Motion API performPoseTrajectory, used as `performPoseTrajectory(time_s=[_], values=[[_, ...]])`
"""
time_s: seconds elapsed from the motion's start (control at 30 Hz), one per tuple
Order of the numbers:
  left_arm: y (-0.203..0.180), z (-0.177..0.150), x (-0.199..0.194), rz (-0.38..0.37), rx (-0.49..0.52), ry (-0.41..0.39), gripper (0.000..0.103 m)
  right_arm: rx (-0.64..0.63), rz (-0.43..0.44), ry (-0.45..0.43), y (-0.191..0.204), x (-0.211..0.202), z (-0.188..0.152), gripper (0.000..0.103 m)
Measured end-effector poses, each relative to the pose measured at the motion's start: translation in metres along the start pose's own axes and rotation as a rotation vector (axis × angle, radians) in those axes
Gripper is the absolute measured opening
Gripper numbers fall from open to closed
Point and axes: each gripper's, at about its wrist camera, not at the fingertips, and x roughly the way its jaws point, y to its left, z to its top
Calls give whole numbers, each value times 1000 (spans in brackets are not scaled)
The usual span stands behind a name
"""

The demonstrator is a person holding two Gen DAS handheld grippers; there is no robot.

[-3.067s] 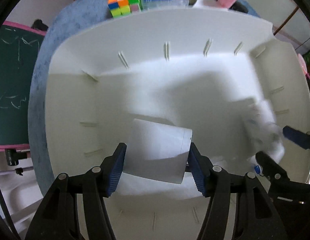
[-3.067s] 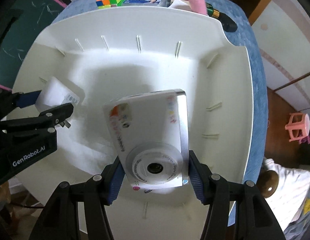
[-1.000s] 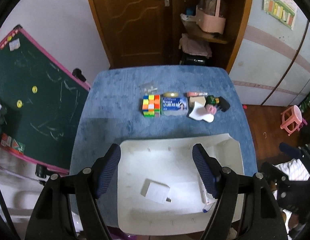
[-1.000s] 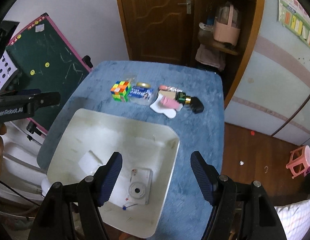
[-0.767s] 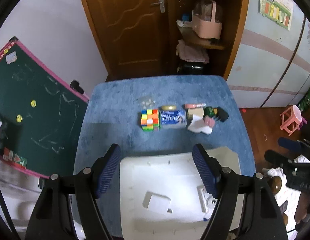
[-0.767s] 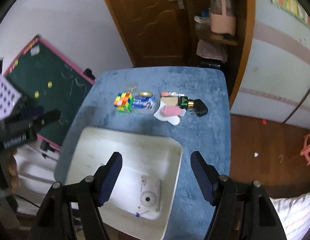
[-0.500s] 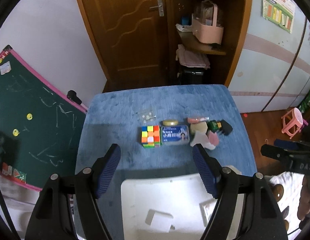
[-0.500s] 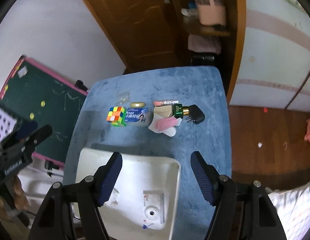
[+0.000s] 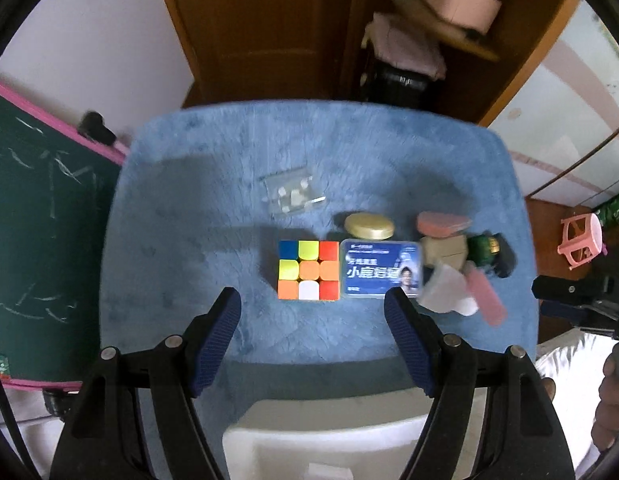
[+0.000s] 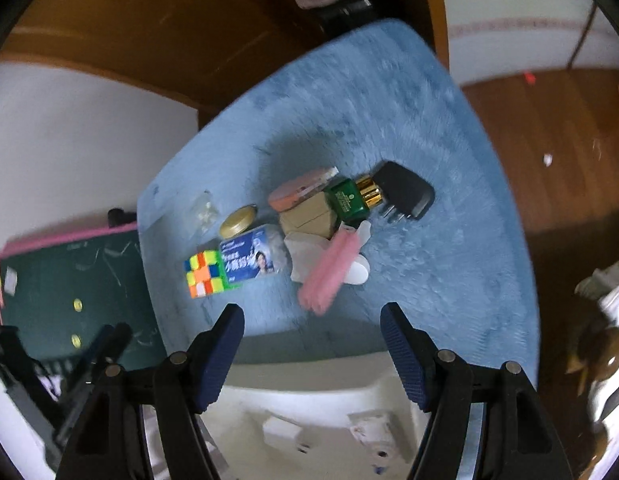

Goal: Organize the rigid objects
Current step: 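Grasp the Rubik's cube with the left tool while the right tool grasps the pink roller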

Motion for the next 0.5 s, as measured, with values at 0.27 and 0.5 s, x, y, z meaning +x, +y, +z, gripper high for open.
performPoseTrajectory(time_s=[0.27,0.5], values=[[4,14,56,-9,34,113,77,114,-8,86,-7,56,28,72],[3,21,92,-8,36,188,77,138,-37,153,-10,93,35,59]])
